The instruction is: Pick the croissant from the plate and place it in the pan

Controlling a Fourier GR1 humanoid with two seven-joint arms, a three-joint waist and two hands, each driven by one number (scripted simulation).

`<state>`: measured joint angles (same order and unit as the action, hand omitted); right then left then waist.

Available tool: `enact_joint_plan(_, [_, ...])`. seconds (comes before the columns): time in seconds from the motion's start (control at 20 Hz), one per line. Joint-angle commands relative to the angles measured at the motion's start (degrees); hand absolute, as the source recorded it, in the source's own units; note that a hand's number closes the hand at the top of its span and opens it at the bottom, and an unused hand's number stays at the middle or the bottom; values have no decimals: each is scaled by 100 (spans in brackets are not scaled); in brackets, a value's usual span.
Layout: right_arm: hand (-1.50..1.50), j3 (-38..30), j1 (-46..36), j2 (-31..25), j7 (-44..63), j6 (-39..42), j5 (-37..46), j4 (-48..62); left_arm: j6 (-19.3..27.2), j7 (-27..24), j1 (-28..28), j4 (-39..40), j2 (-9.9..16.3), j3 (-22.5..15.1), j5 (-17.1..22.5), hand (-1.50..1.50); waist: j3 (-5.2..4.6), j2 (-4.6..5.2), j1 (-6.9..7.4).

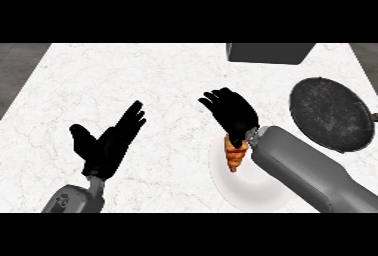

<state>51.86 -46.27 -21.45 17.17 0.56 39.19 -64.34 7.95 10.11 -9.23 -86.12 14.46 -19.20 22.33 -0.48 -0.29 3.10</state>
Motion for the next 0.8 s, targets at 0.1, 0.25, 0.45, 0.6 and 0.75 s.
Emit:
enact_joint_plan(0.1, [-150,1126,-564,697,1724,2082,867,753,-30,0,-24,69,-15,81,58,0,-1,-14,-42])
enact_joint_plan(0.25, [-150,1185,-771,1483,2527,3245,752,1127,-127,13,51,49,13,31,70,0,15,-4,-70])
enact_joint_plan(0.45, [-150,1199,-608,2109,3468,4456,385,1634,-88,-134,103,99,-5,14,-53,0,23,36,-7])
enact_joint_plan(0.6, [-150,1158,-458,2126,4027,4881,33,1650,-186,-19,77,-85,74,93,49,0,38,41,31])
enact_joint_plan(0.75, [-150,1184,-396,2133,4378,4941,-136,1776,-173,8,-90,-17,10,151,52,0,41,58,43])
